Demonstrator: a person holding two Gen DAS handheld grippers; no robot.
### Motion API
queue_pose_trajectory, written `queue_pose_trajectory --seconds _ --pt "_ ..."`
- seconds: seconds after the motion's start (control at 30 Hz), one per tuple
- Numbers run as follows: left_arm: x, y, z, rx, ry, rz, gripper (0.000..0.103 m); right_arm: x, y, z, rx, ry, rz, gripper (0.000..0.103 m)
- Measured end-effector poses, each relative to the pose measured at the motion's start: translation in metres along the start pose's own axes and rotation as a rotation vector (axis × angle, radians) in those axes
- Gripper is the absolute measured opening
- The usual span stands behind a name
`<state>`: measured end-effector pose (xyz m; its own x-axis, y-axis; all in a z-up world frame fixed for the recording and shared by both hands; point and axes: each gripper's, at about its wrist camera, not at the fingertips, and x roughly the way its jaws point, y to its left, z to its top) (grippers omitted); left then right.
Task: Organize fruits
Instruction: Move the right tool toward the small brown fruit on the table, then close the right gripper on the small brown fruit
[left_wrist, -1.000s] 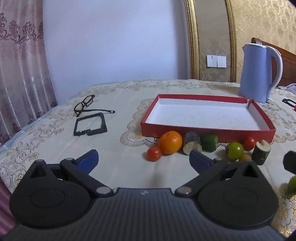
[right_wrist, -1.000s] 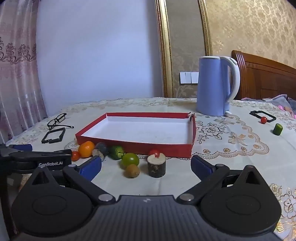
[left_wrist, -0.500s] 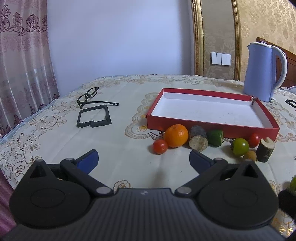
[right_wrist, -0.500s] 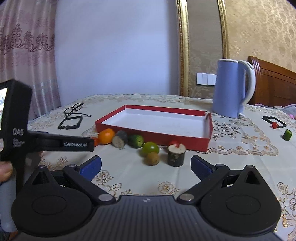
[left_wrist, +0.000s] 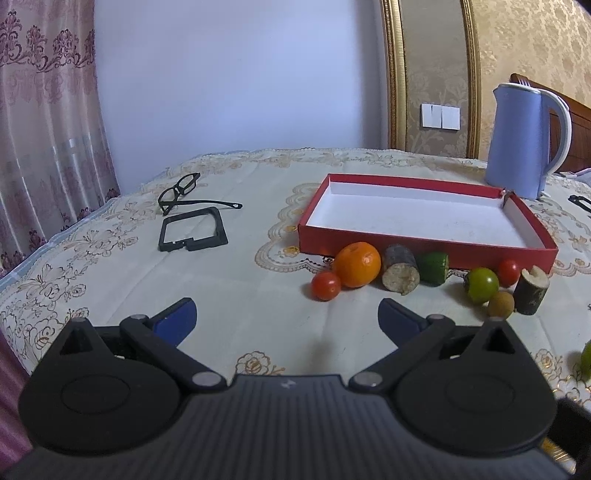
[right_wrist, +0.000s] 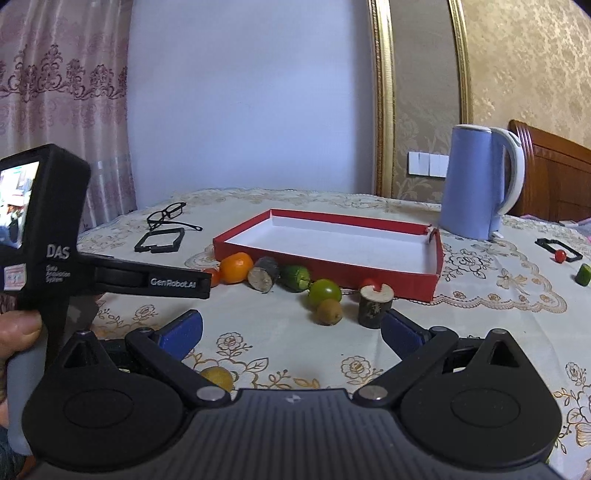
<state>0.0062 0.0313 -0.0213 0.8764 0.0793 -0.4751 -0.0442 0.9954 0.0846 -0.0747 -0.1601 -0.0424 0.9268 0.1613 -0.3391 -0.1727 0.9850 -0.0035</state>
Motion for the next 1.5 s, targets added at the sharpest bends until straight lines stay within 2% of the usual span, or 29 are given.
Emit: queue_pose_trajectory --seconds 0.43,0.73,1.27,1.3,1.37,1.5 --pt "0.003 0.010 -0.007 -0.011 0.012 0.024 0.103 -0.016 0.020 -0.016 -0.065 -0.003 0.083 0.103" --pt "0.002 0.008 -0.009 0.006 0.013 0.027 0.103 -0.005 0.027 -0.020 -0.070 0.044 0.080 0.103" --pt "0.008 0.016 -0.010 -0.001 0.033 0.040 0.103 0.008 0.033 -0.021 -0.088 0.049 0.084 0.103" --pt "0.009 0.017 -0.010 -0.002 0.033 0.042 0.103 0.010 0.035 -0.022 -0.100 0.048 0.083 0.101" --pt "0.009 0.018 -0.010 -0.001 0.033 0.044 0.103 0.013 0.038 -0.023 -0.119 0.052 0.076 0.088" --pt "0.011 0.021 -0.011 -0.003 0.037 0.049 0.103 0.019 0.039 -0.025 -0.109 0.073 0.093 0.088"
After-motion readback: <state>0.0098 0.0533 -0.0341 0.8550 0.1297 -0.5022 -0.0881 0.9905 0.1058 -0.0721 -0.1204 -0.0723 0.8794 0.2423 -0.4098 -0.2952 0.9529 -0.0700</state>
